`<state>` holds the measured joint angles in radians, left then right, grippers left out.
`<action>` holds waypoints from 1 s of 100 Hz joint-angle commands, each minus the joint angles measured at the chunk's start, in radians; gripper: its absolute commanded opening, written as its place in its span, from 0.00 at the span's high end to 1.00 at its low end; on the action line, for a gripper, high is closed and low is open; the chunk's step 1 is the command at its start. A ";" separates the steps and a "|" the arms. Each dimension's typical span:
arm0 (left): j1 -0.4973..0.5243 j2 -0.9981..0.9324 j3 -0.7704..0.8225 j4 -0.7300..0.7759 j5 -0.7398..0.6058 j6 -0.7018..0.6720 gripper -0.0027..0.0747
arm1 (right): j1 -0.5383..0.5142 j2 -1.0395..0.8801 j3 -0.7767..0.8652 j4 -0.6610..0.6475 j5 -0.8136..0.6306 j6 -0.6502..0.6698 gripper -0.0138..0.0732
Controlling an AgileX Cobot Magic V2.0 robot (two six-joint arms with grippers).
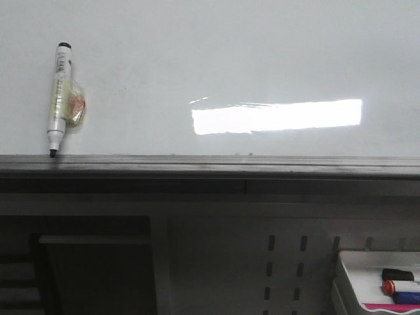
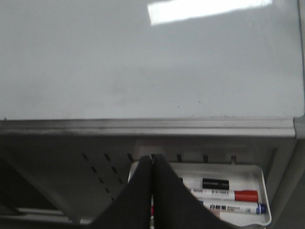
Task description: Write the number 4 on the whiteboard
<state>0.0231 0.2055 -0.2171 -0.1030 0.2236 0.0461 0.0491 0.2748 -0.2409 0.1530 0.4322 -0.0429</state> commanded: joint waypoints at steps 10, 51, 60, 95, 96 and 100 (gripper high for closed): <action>-0.002 0.087 -0.073 0.020 -0.071 -0.003 0.96 | -0.005 0.100 -0.088 0.007 -0.031 -0.008 0.92; -0.025 0.254 -0.051 -0.100 -0.280 -0.003 0.34 | -0.005 0.108 -0.088 0.007 -0.051 -0.008 0.92; -0.101 0.299 -0.051 -0.100 -0.282 -0.003 0.34 | -0.005 0.108 -0.088 0.007 -0.049 -0.008 0.92; -0.502 0.582 -0.053 -0.093 -0.563 -0.003 0.34 | -0.005 0.108 -0.088 0.007 -0.048 -0.008 0.92; -0.507 0.590 -0.053 -0.093 -0.575 -0.003 0.34 | -0.005 0.108 -0.088 0.007 -0.048 -0.008 0.92; -0.533 0.634 -0.057 -0.093 -0.603 -0.003 0.34 | -0.005 0.108 -0.088 0.007 -0.048 -0.008 0.92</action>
<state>-0.4545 0.7633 -0.2400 -0.1946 -0.2227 0.0461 0.0491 0.3691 -0.2916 0.1547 0.4596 -0.0447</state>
